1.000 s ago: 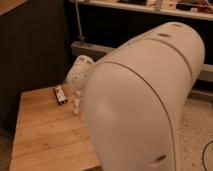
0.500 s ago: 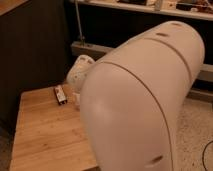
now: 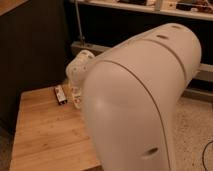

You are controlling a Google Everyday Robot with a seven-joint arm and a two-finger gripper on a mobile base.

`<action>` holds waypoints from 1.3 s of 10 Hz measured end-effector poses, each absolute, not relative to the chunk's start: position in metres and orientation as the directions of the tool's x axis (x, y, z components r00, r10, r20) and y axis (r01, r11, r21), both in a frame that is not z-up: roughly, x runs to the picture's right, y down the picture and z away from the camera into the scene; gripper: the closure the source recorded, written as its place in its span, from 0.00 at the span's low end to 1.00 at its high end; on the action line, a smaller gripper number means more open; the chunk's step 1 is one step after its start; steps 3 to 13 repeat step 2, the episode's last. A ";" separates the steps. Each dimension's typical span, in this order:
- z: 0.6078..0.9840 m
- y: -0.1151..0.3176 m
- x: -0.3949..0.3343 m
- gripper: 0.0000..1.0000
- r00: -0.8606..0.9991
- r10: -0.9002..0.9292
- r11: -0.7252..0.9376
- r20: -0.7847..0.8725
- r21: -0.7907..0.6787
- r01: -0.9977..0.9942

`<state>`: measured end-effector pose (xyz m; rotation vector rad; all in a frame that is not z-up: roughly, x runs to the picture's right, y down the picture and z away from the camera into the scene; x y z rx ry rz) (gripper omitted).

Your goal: Stand the bottle upright

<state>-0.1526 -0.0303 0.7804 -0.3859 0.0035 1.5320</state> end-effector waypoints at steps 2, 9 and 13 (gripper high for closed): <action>0.776 -0.039 -0.149 0.20 0.045 0.972 -0.011 -0.232 -0.233 -0.972; 0.776 -0.039 -0.149 0.20 0.045 0.972 -0.011 -0.232 -0.233 -0.972; 0.776 -0.039 -0.149 0.20 0.045 0.972 -0.011 -0.232 -0.233 -0.972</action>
